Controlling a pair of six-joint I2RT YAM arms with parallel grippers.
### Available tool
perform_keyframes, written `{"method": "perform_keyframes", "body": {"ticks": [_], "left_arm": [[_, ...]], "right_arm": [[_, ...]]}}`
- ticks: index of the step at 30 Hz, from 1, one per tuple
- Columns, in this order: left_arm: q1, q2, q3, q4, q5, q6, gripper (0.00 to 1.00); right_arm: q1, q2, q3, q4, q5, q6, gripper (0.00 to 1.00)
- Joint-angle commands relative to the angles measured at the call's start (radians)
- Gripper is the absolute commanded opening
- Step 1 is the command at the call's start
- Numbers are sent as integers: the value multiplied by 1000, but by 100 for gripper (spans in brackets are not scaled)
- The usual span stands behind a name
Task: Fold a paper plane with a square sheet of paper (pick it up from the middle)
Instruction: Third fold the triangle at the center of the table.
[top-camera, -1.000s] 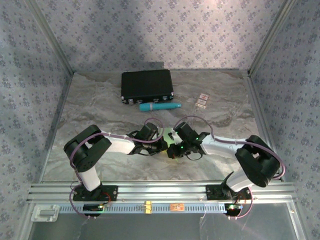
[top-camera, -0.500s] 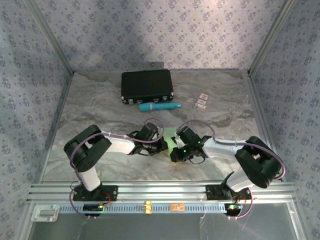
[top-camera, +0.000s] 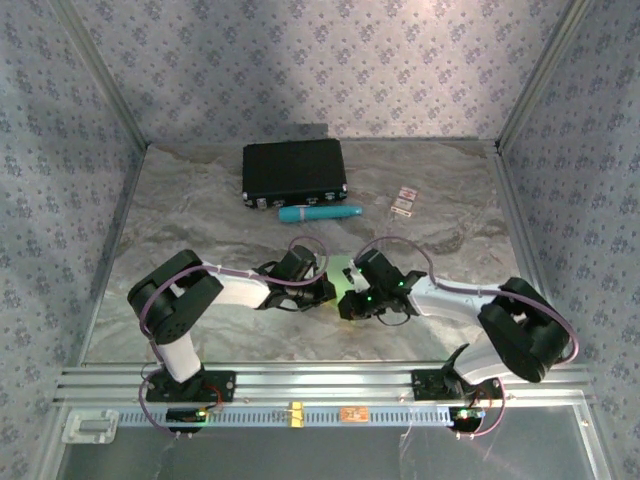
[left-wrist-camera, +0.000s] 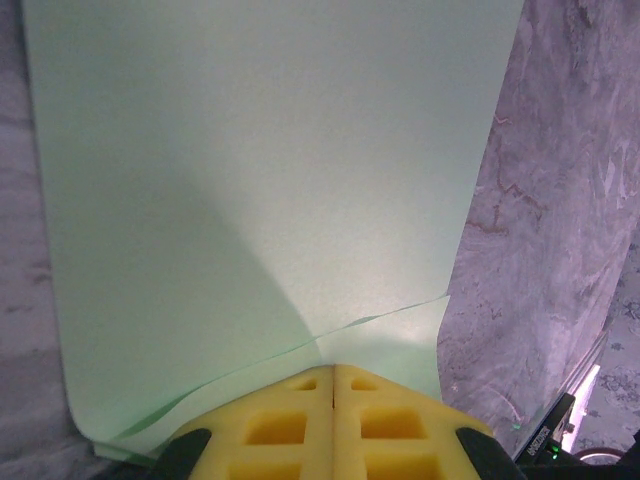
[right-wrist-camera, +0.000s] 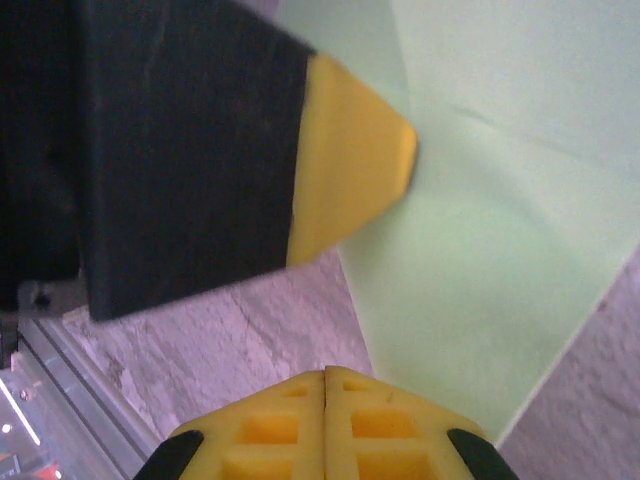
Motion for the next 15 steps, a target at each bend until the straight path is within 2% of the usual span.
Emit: {"method": "perform_keyframes", "body": {"ticks": [1,7,15], "left_arm": [[-4,40,-11,-64,-24,24,0],[-4,41,-12,-68,-25,26,0],[-4,48,-13,-71,-30,27,0]], "right_arm": [[-11,61,45,24,8,9,7],[-12,78,35,-25,28,-19,8],[-20,14,-110,-22,-9,-27,8]]}}
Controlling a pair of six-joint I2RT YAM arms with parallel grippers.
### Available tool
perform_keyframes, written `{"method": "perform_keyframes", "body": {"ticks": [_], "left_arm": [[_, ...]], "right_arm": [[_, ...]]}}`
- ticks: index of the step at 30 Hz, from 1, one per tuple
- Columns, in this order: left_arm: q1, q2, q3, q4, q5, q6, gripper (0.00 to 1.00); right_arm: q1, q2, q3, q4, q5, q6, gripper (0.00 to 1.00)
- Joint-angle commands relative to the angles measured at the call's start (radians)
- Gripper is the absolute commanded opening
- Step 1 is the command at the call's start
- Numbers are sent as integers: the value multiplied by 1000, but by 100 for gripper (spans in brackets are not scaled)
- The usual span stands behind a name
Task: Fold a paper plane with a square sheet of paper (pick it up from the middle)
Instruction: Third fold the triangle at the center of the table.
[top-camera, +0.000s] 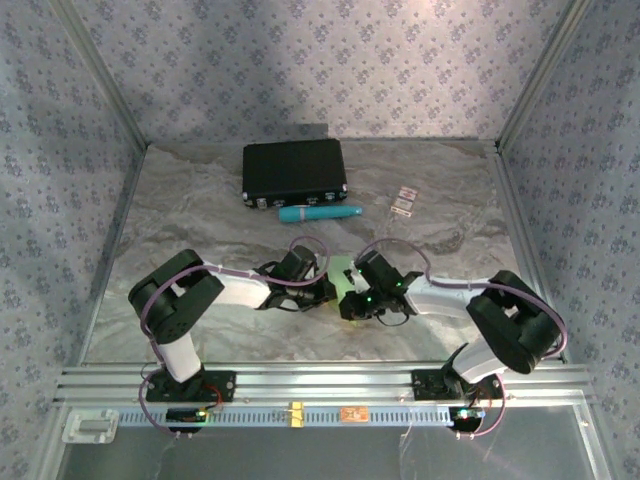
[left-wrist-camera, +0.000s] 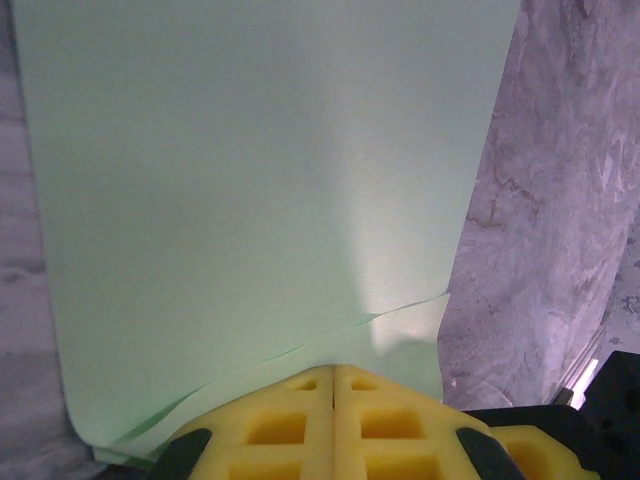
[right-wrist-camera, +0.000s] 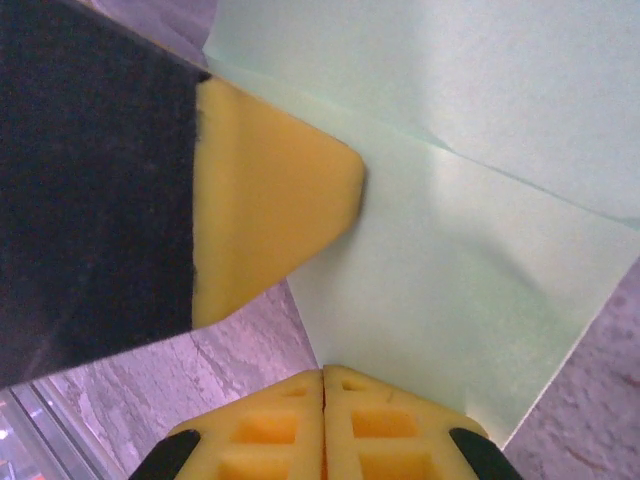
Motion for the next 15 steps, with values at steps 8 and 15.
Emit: {"method": "perform_keyframes", "body": {"ticks": [8,15], "left_arm": [[-2,54,-11,-88,-43,18,0],[-3,58,-15,-91,-47,16,0]], "right_arm": [[-27,-104,-130,-83,-32,4,10],[-37,-186,-172,-170,-30,-24,10]]}}
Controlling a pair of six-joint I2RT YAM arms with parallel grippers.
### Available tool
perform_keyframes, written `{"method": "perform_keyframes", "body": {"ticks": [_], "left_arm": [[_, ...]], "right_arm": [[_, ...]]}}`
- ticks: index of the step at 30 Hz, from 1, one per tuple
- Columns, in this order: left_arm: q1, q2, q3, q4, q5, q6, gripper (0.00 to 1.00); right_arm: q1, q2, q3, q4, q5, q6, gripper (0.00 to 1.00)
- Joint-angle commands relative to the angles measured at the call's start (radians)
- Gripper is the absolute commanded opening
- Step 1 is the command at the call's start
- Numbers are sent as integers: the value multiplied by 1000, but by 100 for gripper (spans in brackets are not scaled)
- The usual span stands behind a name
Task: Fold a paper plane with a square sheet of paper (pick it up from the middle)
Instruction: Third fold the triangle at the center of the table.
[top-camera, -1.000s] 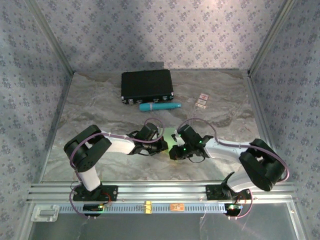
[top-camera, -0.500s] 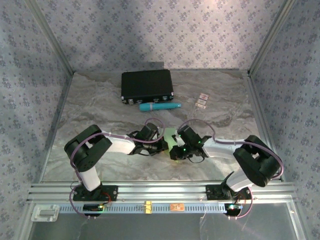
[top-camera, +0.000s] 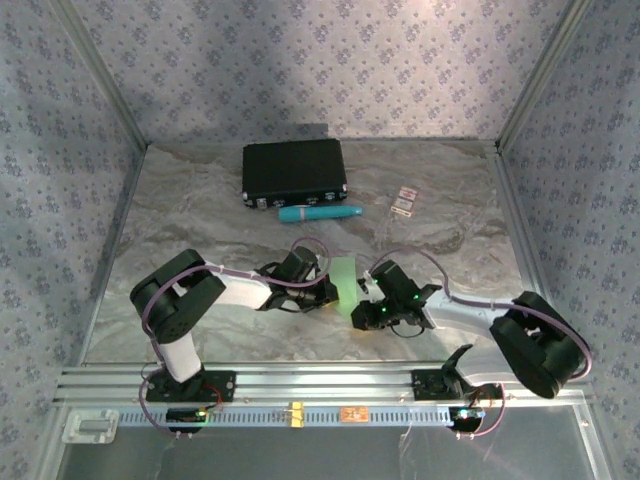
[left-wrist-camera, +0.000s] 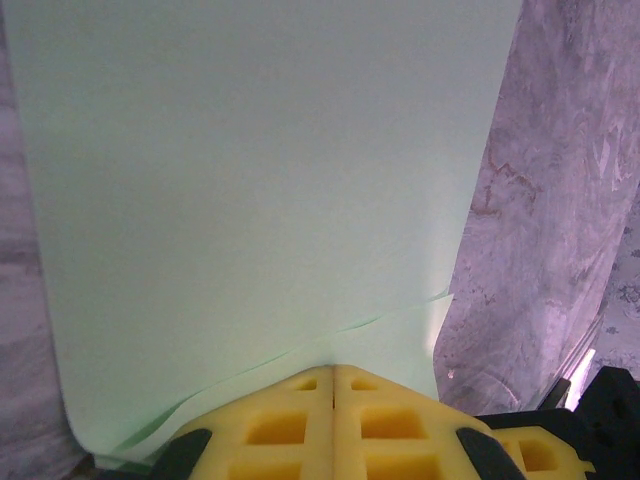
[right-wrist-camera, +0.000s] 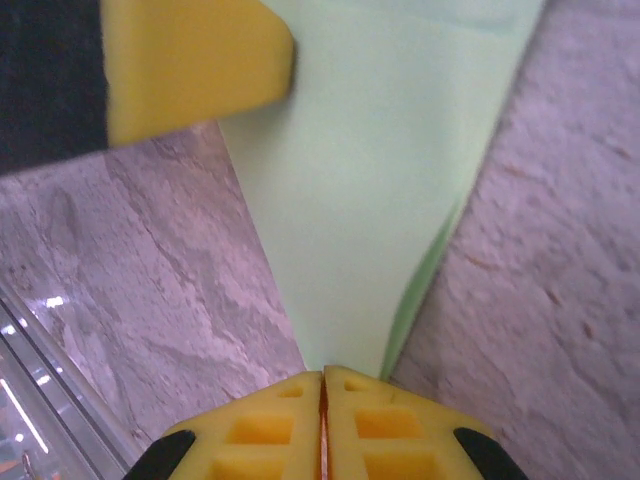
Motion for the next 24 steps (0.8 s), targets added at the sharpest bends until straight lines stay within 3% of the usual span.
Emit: {"method": "perform_keyframes", "body": {"ticks": [1,14,24], "left_arm": [[5,53,-16,-102,-57,16,0],[6,52,-1,-120,-58,21,0],[10,61,16,-118,-52,22,0]], "right_arm": [[-5,-33,-43,-140,-17,-20,10],[-34,-158,56,-263,39,-10,11],[-41,-102,166,-239,40,20,11]]}}
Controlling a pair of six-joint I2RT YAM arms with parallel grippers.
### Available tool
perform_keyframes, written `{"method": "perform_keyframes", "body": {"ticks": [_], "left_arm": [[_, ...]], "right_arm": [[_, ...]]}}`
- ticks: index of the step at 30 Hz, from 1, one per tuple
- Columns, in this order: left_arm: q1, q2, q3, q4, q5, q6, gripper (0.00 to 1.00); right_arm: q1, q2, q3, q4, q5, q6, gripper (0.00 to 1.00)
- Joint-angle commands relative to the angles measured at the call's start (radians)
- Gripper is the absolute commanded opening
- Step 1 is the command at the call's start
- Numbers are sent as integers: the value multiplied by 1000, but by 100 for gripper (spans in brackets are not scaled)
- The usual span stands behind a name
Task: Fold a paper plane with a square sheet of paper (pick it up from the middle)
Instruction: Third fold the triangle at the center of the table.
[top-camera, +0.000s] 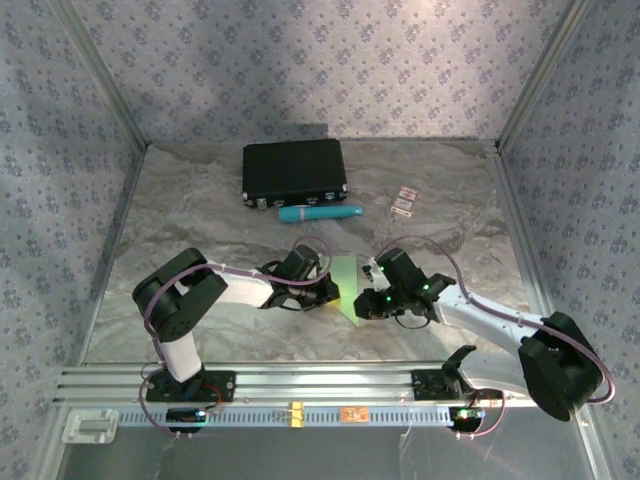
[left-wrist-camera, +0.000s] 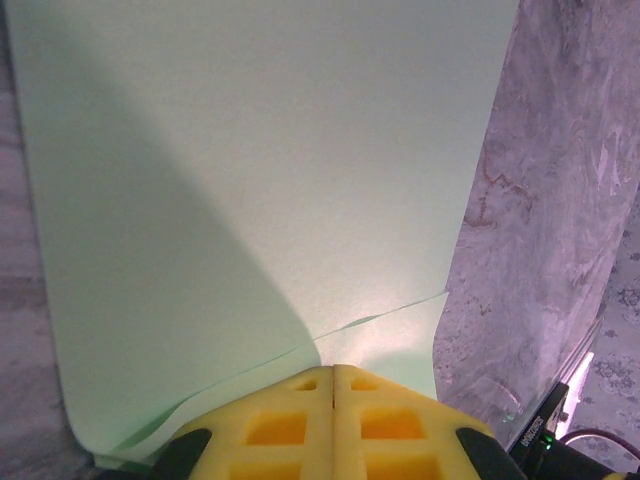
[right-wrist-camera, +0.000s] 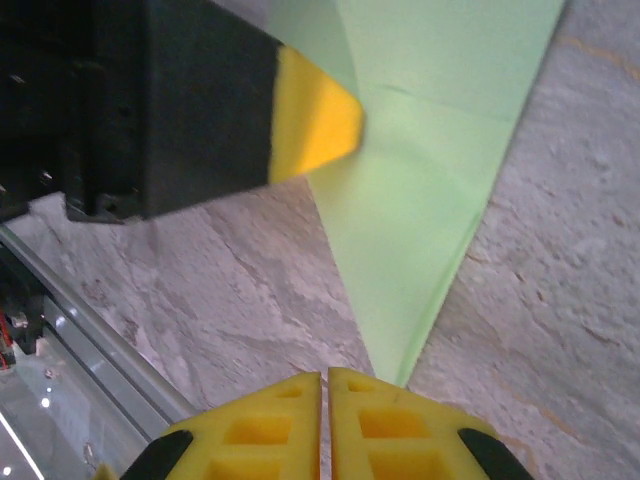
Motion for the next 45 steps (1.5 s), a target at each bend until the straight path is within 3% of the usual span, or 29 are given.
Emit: {"method": "perform_keyframes", "body": {"ticks": [1,7,10,15,17,22,27,35,40,45], "left_arm": [[8,46,-8,-104,-57,24,0],[1,37,-44,-84,-98,22,0],[12,35,-69,-42,-61,-3,0],[-11,36,-64,-106,-134,-22,0],[-10,39,-78,-57,-104,-40,0],[-12,41,-52,-119,-103,0,0],[-7,48,-29,-147,-87,25,0],[-4,71,3,-158,-73,35,0],[-2,74,-4,-146,-71,29,0],[-1,62,-21,-138,-78,26,0]], "right_arm": [[-5,27,38,-15,23,20,11],[7,27,3,38,44,59,11],[17,42,-24,93,26,107,11],[23,72,11,-10,21,93,11],[27,71,15,6,-2,114,10],[49,84,25,-9,6,81,9],[42,151,38,85,-48,88,8],[48,251,89,98,-20,76,8],[62,276,21,111,-27,82,7],[59,203,-100,139,-23,113,7]]}}
